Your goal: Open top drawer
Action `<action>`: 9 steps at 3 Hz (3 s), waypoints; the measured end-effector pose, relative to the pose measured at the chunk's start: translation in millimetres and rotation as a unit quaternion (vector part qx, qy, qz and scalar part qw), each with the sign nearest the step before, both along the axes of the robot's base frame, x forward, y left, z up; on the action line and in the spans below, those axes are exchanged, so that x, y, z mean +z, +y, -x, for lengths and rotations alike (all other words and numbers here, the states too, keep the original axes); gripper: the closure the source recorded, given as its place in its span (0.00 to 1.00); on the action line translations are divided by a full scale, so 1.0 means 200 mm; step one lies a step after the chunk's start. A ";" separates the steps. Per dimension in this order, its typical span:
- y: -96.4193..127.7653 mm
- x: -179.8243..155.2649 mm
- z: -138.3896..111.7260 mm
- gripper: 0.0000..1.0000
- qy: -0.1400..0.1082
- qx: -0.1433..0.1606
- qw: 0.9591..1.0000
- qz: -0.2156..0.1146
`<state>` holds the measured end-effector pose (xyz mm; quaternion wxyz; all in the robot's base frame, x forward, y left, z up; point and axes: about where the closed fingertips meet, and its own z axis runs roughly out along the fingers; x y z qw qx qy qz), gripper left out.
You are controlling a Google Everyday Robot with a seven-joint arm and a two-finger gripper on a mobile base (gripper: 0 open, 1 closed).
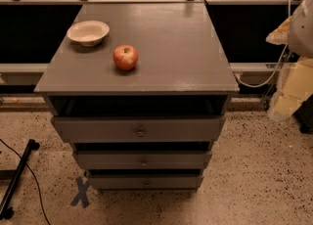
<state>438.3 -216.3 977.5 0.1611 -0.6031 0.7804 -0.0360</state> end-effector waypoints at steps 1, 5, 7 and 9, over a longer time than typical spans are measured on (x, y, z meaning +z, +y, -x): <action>0.00 0.00 0.00 0.00 0.000 0.000 1.000 0.000; 0.27 -0.87 0.12 0.00 0.015 0.032 0.979 -0.202; 0.37 -0.96 0.11 0.00 0.068 0.041 0.971 -0.226; 0.53 -1.17 0.09 0.00 0.048 0.063 0.954 -0.288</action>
Offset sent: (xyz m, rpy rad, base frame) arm 0.0051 -0.0098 -0.0346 0.0052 0.1447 -0.0097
